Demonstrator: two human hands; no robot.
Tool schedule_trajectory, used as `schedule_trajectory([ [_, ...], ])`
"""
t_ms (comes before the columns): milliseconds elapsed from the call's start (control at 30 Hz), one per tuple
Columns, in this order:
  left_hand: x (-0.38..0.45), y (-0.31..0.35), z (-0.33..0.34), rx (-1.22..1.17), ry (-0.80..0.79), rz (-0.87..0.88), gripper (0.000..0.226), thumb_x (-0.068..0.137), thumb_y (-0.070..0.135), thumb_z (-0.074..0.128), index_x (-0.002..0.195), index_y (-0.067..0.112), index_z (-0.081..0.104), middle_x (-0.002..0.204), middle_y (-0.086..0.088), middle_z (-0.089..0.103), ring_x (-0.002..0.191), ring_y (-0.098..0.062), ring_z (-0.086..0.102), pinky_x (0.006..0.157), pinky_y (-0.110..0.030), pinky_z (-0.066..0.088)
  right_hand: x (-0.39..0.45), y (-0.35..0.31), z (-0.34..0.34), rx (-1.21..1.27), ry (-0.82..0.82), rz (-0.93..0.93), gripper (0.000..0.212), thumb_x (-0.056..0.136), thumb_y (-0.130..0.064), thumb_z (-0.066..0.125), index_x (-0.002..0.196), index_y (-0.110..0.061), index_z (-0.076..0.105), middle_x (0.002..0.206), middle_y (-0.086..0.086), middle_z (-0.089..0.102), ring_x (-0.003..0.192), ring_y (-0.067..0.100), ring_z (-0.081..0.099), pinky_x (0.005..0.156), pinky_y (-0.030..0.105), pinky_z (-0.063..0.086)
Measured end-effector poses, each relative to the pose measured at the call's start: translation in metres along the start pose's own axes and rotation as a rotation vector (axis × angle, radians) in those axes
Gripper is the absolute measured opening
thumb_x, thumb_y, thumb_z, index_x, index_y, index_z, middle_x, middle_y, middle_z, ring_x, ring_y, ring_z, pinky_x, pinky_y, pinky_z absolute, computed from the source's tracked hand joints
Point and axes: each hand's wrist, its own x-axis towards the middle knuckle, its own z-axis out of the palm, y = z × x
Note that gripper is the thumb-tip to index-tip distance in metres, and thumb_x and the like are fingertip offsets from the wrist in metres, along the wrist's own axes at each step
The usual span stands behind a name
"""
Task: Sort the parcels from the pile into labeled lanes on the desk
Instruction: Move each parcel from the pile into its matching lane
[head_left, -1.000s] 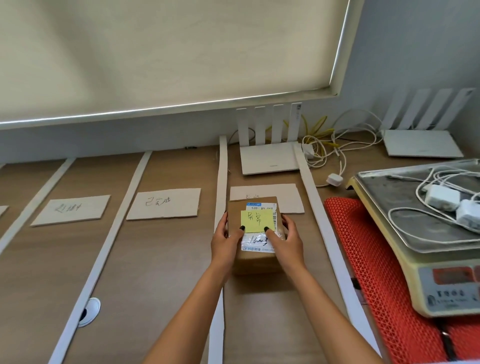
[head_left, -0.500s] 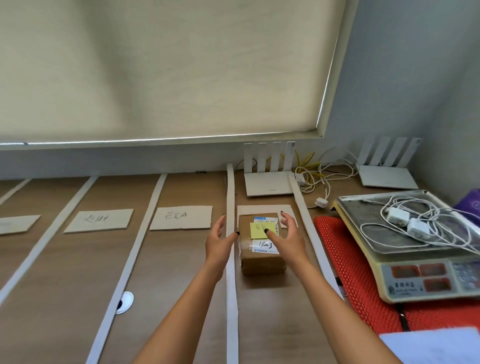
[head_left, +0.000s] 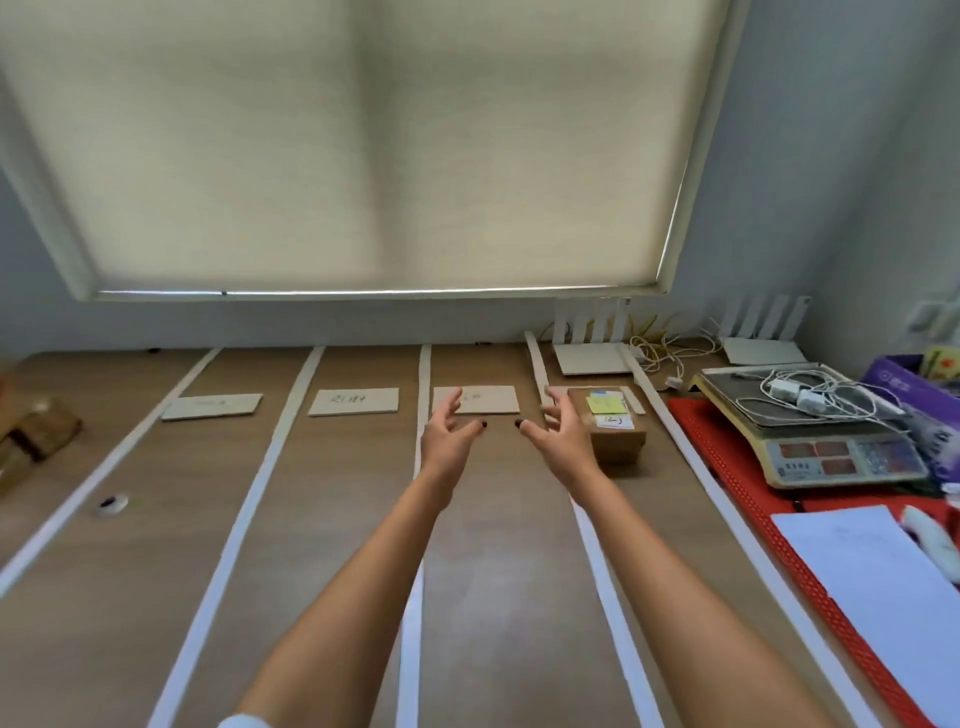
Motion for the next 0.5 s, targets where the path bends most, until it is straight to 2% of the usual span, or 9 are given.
schedule_trajectory([
  [67, -0.026, 0.0, -0.041, 0.01, -0.006, 0.006, 0.058, 0.086, 0.004, 0.059, 0.139, 0.022, 0.043, 0.141, -0.007, 0.046, 0.127, -0.022, 0.044, 0.102, -0.033, 0.039, -0.035, -0.018, 0.034, 0.03, -0.007, -0.001, 0.065, 0.086, -0.025, 0.064, 0.142, -0.022, 0.031, 0.137, 0.008, 0.046, 0.122, 0.021, 0.045, 0.094, 0.031, 0.041],
  [167, -0.064, 0.002, -0.102, 0.009, 0.014, 0.004, 0.057, 0.087, 0.006, 0.059, 0.139, 0.021, 0.042, 0.14, -0.007, 0.046, 0.126, -0.021, 0.045, 0.096, -0.028, 0.04, -0.083, -0.043, 0.083, 0.04, -0.036, 0.016, 0.064, 0.087, -0.025, 0.064, 0.142, -0.022, 0.032, 0.135, 0.008, 0.047, 0.119, 0.02, 0.047, 0.092, 0.031, 0.044],
  [233, -0.09, 0.005, -0.141, 0.001, 0.043, -0.004, 0.056, 0.087, 0.006, 0.058, 0.139, 0.021, 0.042, 0.139, -0.007, 0.046, 0.121, -0.018, 0.046, 0.094, -0.027, 0.04, -0.113, -0.059, 0.11, 0.09, -0.037, 0.025, 0.06, 0.087, -0.022, 0.063, 0.14, -0.02, 0.035, 0.131, 0.009, 0.049, 0.113, 0.018, 0.049, 0.084, 0.026, 0.045],
  [500, -0.175, -0.018, -0.267, -0.017, 0.167, -0.083, 0.054, 0.088, 0.006, 0.056, 0.138, 0.022, 0.042, 0.136, -0.006, 0.047, 0.12, -0.022, 0.05, 0.102, -0.039, 0.042, -0.212, -0.07, 0.21, 0.202, -0.199, 0.08, 0.053, 0.087, -0.015, 0.062, 0.136, -0.018, 0.041, 0.123, 0.008, 0.054, 0.107, 0.018, 0.054, 0.08, 0.024, 0.041],
])
